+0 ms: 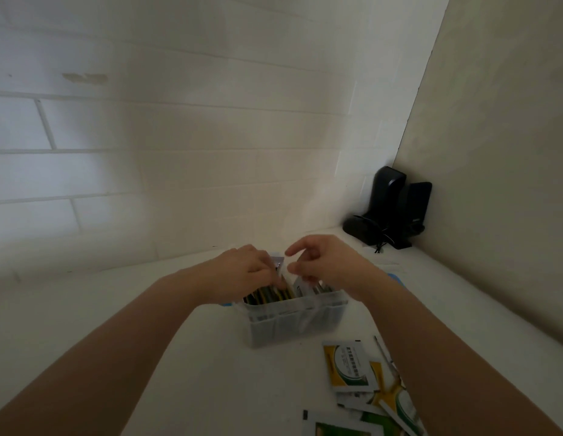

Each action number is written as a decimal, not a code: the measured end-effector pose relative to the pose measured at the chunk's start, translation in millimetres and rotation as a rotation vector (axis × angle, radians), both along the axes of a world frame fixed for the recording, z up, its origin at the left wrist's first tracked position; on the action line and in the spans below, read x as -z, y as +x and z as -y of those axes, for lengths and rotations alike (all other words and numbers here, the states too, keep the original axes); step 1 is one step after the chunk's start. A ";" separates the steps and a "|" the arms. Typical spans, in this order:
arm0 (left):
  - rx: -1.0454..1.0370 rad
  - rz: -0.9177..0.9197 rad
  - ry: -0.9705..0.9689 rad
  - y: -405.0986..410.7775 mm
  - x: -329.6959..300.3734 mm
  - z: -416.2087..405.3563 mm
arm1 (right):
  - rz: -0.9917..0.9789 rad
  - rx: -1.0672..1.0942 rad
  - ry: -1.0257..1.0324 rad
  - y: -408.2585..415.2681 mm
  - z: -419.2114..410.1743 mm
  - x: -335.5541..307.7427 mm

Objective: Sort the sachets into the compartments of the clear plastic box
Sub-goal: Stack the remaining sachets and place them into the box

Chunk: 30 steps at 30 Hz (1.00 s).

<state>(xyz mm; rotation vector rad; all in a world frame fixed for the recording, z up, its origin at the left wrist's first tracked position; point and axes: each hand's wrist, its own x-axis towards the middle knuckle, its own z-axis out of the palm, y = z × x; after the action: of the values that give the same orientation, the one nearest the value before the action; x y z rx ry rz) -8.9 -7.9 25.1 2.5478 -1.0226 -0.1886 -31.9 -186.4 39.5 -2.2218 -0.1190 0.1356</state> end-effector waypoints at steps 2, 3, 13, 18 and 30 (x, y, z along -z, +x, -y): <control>-0.043 -0.079 -0.232 -14.8 -7.7 -7.5 | 0.118 0.011 0.050 -18.0 6.9 -10.0; -0.051 -0.078 -0.357 -25.7 -11.7 -11.8 | 0.151 -0.011 0.080 -30.5 12.1 -14.7; 0.188 -0.193 -0.062 -143.7 43.8 21.8 | -0.173 -0.204 -0.326 -137.5 71.1 28.4; 0.119 -0.070 0.076 -150.5 72.1 48.4 | -0.072 -0.058 -0.224 -143.8 80.2 44.5; -0.397 -0.190 -0.427 -131.0 72.9 34.7 | 0.171 0.438 0.030 -140.1 106.2 67.6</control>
<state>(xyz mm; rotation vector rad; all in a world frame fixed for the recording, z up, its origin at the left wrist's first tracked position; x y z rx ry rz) -139.9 -42.6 -47.8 2.2287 -0.4152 -0.0871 -172.0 -292.6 -28.1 -2.1730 0.2706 -0.2937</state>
